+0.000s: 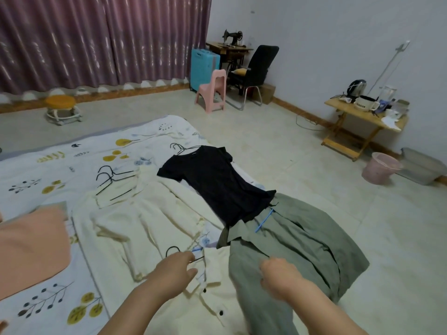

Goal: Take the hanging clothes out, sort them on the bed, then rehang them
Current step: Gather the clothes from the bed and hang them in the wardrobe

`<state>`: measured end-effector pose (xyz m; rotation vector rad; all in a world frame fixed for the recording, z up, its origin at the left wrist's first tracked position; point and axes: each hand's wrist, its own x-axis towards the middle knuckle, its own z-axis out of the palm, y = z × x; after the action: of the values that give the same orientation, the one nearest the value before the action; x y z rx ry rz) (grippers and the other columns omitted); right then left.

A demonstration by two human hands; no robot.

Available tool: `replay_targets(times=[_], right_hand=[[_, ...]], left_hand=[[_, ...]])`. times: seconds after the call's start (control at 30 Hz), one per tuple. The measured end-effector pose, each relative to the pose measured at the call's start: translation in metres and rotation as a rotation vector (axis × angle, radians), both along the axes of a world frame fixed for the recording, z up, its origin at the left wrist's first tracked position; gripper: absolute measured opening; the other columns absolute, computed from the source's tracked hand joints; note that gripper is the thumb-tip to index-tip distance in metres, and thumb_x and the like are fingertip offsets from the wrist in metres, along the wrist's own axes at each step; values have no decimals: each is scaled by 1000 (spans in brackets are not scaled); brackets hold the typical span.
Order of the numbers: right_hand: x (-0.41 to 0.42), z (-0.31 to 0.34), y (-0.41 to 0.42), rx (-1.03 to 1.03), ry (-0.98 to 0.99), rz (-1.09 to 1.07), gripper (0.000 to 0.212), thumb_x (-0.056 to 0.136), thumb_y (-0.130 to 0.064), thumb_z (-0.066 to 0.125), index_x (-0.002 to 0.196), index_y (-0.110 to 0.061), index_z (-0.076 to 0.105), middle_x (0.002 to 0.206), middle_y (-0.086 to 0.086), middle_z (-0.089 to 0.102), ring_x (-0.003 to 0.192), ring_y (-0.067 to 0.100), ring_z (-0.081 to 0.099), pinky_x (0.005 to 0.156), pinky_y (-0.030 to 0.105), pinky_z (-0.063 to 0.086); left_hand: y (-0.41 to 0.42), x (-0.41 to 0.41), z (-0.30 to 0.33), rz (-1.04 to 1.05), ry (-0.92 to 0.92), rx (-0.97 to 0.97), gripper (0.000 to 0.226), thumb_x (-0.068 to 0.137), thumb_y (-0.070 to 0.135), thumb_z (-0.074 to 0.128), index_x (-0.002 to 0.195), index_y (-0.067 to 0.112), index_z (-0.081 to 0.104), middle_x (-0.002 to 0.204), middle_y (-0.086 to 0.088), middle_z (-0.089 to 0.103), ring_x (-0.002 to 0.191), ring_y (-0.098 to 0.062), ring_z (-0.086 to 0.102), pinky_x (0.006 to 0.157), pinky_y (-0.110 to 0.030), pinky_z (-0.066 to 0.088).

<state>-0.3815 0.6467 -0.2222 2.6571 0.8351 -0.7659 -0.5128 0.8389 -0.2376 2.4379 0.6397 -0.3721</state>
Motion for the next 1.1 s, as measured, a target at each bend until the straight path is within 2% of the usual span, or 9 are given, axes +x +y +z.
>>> replay_targets(times=[0.17,0.33,0.47,0.57,0.63,0.73,0.8,1.0,1.1], right_hand=[[57,-44,18,-11,35,-2,36,94,-14,42,130,-10,41,134,12,43,125,28,41,101,36,36],[120,-107,37,79,64,-53,41,96,-25,44,134,-14,34,137,11,36,129,28,35,104,38,35],[163,-160,50,121,92,-83,63,97,-42,40,149,-21,11,157,11,6,144,32,7,115,46,16],[188,-197,58,129,103,-86,76,94,-53,37,151,-24,-3,157,10,-14,145,33,-9,114,54,3],[198,-220,59,137,117,-70,82,91,-58,38,150,-25,-9,156,8,-20,144,33,-16,112,59,0],[209,-247,51,161,160,-57,89,87,-60,41,148,-25,-14,156,4,-22,142,30,-22,112,60,0],[212,-260,46,196,189,-60,91,86,-61,42,148,-26,-15,157,0,-19,142,28,-24,112,59,2],[222,-265,31,319,215,-78,88,84,-58,48,149,-31,-5,157,-12,-5,144,20,-19,115,50,7],[227,-261,25,349,241,-89,90,82,-57,52,149,-31,-2,156,-15,-3,144,19,-18,117,44,11]], left_hand=[[1,63,-31,38,-8,-64,37,96,31,43,132,22,44,133,2,50,120,-15,48,95,-24,37],[-7,123,-89,102,45,-115,39,95,31,43,133,23,42,135,5,49,123,-12,47,96,-23,36],[-13,173,-137,153,80,-123,38,95,30,44,133,24,41,133,4,49,123,-15,47,96,-23,37],[-14,211,-176,210,112,-103,34,95,33,43,124,17,44,125,-5,53,115,-21,49,91,-30,42],[-14,234,-199,288,109,-77,39,95,37,42,128,14,41,126,-8,50,118,-23,46,94,-33,41],[-13,264,-229,386,89,-78,52,94,44,41,135,13,34,132,-9,48,123,-26,44,99,-38,39],[-13,281,-243,400,105,-125,59,92,48,44,137,12,33,134,-10,48,124,-26,44,100,-36,38],[-15,311,-249,415,142,-155,49,82,41,62,121,14,54,122,-10,60,113,-27,56,90,-29,45],[-19,312,-242,417,154,-245,58,72,43,63,123,18,52,119,-7,61,109,-25,57,90,-28,46]])
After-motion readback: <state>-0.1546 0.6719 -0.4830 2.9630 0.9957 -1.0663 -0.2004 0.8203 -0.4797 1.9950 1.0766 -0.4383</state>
